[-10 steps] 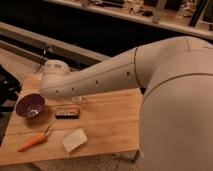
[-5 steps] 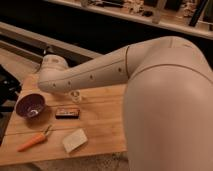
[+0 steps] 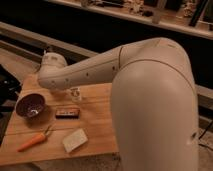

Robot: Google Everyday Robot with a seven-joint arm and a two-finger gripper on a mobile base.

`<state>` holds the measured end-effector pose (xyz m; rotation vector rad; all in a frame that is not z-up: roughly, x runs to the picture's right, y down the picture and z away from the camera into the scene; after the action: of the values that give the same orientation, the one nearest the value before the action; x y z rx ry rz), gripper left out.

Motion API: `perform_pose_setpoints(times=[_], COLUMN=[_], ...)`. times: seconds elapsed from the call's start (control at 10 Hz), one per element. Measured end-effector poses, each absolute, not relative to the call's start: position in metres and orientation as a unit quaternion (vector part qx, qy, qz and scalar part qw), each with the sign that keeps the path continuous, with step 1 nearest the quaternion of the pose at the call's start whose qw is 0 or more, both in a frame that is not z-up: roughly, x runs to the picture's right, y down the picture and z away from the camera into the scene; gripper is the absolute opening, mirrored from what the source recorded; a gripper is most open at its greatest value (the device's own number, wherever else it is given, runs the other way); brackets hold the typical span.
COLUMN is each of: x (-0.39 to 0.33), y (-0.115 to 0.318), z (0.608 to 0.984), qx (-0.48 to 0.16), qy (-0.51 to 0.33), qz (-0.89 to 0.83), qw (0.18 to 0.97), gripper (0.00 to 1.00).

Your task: Place the bottle in the ceramic bowl

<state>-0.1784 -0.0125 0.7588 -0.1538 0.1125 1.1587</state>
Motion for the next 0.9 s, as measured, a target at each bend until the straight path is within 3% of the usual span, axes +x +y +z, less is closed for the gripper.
perform_pose_setpoints(times=[0.9], x=[-0.1786], y=[-0.0149], z=[0.7710], qx=[-0.078], qy=[0.036], qz=[0.555], qw=[0.827], gripper=[0.65])
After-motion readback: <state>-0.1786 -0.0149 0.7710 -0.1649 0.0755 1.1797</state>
